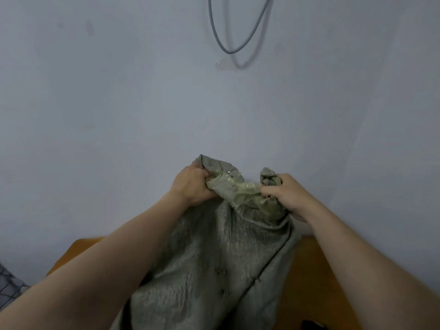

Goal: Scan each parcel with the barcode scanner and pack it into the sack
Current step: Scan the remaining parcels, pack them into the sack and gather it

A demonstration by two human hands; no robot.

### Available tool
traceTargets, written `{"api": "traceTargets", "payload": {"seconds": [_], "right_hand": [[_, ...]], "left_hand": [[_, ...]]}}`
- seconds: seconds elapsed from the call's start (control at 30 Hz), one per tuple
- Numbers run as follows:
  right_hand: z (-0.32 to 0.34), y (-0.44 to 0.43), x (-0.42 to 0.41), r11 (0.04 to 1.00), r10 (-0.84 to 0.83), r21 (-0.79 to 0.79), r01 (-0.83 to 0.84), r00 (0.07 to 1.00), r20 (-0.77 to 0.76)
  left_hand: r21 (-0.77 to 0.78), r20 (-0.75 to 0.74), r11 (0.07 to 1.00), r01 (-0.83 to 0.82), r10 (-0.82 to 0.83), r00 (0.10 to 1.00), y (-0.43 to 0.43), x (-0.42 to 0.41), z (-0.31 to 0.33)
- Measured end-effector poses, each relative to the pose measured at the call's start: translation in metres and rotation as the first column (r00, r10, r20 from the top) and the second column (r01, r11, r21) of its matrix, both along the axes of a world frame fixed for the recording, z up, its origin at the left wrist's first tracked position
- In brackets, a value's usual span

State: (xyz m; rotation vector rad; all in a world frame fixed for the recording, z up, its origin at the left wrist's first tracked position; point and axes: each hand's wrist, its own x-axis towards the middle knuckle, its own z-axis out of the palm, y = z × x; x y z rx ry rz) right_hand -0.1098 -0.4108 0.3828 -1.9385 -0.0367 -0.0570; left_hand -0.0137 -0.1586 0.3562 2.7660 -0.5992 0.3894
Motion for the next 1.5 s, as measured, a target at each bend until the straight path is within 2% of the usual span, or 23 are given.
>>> {"api": "traceTargets", "payload": {"seconds": [0.1, 0.2, 0.23, 0.3, 0.4, 0.47, 0.57, 0.6, 0.67, 0.7, 0.73, 0.8, 0.9, 0.97, 1.0, 1.07, 1.1, 1.13, 1.2, 1.23, 1.37, 1.43, 1.5], "right_hand": [[0.007, 0.017, -0.002, 0.933, -0.079, 0.356, 0.056, 0.996, 0.05], [0.021, 0.035, -0.006, 0.728, -0.014, 0.686, -0.001, 1.0, 0.017], [0.026, 0.042, -0.007, 0.665, 0.027, 0.747, -0.021, 1.0, 0.004], [0.034, 0.056, -0.009, 0.603, 0.067, 0.794, -0.07, 0.997, 0.038], [0.043, 0.068, -0.011, 0.643, 0.056, 0.752, -0.146, 0.988, 0.145], [0.044, 0.068, -0.014, 0.698, 0.01, 0.711, -0.089, 0.993, 0.114], [0.048, 0.067, -0.015, 0.698, -0.006, 0.712, -0.081, 0.993, 0.119], [0.049, 0.07, -0.015, 0.776, -0.002, 0.625, -0.082, 0.991, 0.132], [0.052, 0.08, -0.014, 0.97, 0.032, 0.232, -0.079, 0.979, 0.201], [0.052, 0.087, -0.013, 0.995, 0.069, 0.046, -0.083, 0.965, 0.253], [0.05, 0.093, -0.01, 0.992, 0.116, -0.072, -0.099, 0.948, 0.297], [0.049, 0.102, -0.006, 0.973, 0.201, -0.177, -0.148, 0.921, 0.334], [0.041, 0.103, -0.001, 0.96, 0.182, -0.268, -0.084, 0.914, 0.363], [0.035, 0.103, -0.002, 0.967, 0.094, -0.254, 0.007, 0.919, 0.382], [0.031, 0.103, -0.002, 0.973, 0.046, -0.225, 0.046, 0.92, 0.388], [0.025, 0.103, -0.003, 0.986, -0.046, -0.133, 0.103, 0.928, 0.371], [0.023, 0.102, -0.002, 0.989, -0.091, -0.077, 0.125, 0.935, 0.344], [0.023, 0.1, -0.002, 0.99, -0.127, -0.022, 0.141, 0.94, 0.317], [0.022, 0.097, -0.001, 0.984, -0.175, 0.039, 0.171, 0.945, 0.274], [0.022, 0.097, -0.002, 0.983, -0.184, 0.041, 0.18, 0.947, 0.262], [0.022, 0.104, -0.002, 0.994, -0.107, 0.014, 0.106, 0.977, 0.187], [0.018, 0.109, -0.004, 0.998, -0.063, 0.029, 0.059, 0.988, 0.144], [0.016, 0.118, -0.005, 0.994, -0.082, 0.076, 0.073, 0.987, 0.135]], "left_hand": [[-0.12, -0.034, 0.988, 0.098, -0.103, 0.994, 0.01, -0.003, 0.019], [-0.148, -0.045, 0.964, 0.221, -0.23, 0.972, 0.014, -0.007, 0.024], [-0.168, -0.063, 0.953, 0.251, -0.264, 0.962, 0.014, -0.01, 0.025], [-0.213, -0.12, 0.927, 0.31, -0.34, 0.933, 0.012, -0.014, 0.025], [-0.207, -0.108, 0.909, 0.361, -0.388, 0.915, 0.011, -0.019, 0.026], [-0.207, -0.083, 0.919, 0.335, -0.357, 0.93, 0.017, -0.02, 0.036], [-0.225, -0.089, 0.944, 0.241, -0.266, 0.96, 0.037, -0.018, 0.058], [-0.242, -0.091, 0.946, 0.214, -0.242, 0.966, 0.043, -0.018, 0.064], [-0.272, -0.077, 0.933, 0.238, -0.267, 0.961, 0.048, -0.026, 0.077], [-0.288, -0.074, 0.914, 0.285, -0.318, 0.945, 0.048, -0.032, 0.084], [-0.307, -0.075, 0.887, 0.345, -0.384, 0.921, 0.046, -0.038, 0.091], [-0.323, -0.094, 0.855, 0.405, -0.455, 0.886, 0.048, -0.052, 0.103], [-0.437, -0.115, 0.835, 0.335, -0.421, 0.9, 0.069, -0.062, 0.101], [-0.515, -0.205, 0.837, 0.186, -0.331, 0.921, 0.087, -0.065, 0.086], [-0.447, -0.259, 0.89, 0.092, -0.227, 0.939, 0.094, -0.068, 0.077], [-0.107, -0.366, 0.991, -0.081, 0.037, 0.93, 0.108, -0.071, 0.059], [0.033, -0.443, 0.99, -0.139, 0.139, 0.886, 0.114, -0.075, 0.051], [0.093, -0.542, 0.98, -0.175, 0.197, 0.817, 0.119, -0.077, 0.045], [-0.036, -0.699, 0.967, -0.251, 0.155, 0.698, 0.126, -0.08, 0.041], [-0.144, -0.707, 0.949, -0.281, 0.1, 0.7, 0.127, -0.08, 0.042], [-0.516, -0.514, 0.8, -0.308, -0.001, 0.858, 0.108, -0.078, 0.056], [-0.64, -0.398, 0.732, -0.233, -0.056, 0.916, 0.089, -0.088, 0.063], [-0.736, -0.335, 0.67, -0.099, -0.233, 0.913, 0.07, -0.1, 0.06]]}}
